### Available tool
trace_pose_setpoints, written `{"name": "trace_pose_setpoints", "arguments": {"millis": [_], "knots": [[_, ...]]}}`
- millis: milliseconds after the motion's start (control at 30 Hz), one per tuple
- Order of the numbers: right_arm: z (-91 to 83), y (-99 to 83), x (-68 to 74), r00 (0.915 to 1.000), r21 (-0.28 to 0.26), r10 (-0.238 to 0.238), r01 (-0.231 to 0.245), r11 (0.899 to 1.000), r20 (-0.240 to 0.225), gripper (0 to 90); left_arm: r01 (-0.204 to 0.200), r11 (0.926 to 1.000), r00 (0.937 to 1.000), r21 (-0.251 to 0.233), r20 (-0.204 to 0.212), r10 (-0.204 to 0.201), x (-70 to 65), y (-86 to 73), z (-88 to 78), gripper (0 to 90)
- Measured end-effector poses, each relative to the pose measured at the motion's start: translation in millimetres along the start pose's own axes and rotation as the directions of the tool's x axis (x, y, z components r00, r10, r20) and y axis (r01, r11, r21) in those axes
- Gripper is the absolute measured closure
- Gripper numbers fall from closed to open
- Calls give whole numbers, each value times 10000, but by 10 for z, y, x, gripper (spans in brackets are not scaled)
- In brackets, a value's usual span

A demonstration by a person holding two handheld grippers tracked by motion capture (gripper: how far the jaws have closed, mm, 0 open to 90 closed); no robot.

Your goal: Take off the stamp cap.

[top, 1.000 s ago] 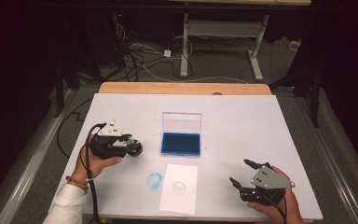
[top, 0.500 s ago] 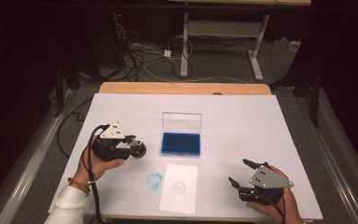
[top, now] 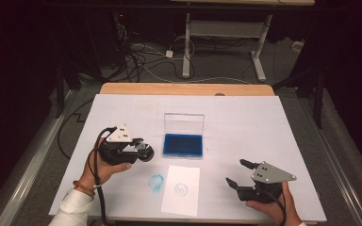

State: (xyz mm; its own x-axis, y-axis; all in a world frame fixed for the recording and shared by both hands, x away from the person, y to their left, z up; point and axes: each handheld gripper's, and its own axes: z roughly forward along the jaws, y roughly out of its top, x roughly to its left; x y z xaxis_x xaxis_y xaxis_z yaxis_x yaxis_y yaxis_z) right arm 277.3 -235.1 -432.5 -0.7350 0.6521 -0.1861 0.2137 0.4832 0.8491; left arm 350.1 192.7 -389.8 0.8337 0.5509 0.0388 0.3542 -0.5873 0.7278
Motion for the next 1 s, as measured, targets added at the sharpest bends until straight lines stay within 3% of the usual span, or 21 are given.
{"name": "trace_pose_setpoints", "arguments": {"millis": [233,367,467,733,867,1000], "knots": [[51,31,21,9991,88,-426,426,9991,67,241,-408,9989,9981,-233,454,419,-138,232,83,549],[83,85,17,9991,6,-421,421,9991,81,242,-745,9971,9951,-182,643,755,-223,406,125,549],[156,148,32,9983,179,-536,540,9984,-242,237,-934,9955,9928,-172,743,944,-295,547,133,549],[440,404,155,9930,-33,-873,873,9962,-792,229,-1474,9890,9812,-129,1242,1479,-456,858,223,549],[578,526,211,9904,-378,-781,743,9965,-1140,226,-1652,9861,9746,-198,1498,1663,-531,970,271,549],[711,628,270,9888,-544,-939,880,9946,-1162,238,-1798,9834,9681,-225,1733,1809,-594,1044,324,549]]}}
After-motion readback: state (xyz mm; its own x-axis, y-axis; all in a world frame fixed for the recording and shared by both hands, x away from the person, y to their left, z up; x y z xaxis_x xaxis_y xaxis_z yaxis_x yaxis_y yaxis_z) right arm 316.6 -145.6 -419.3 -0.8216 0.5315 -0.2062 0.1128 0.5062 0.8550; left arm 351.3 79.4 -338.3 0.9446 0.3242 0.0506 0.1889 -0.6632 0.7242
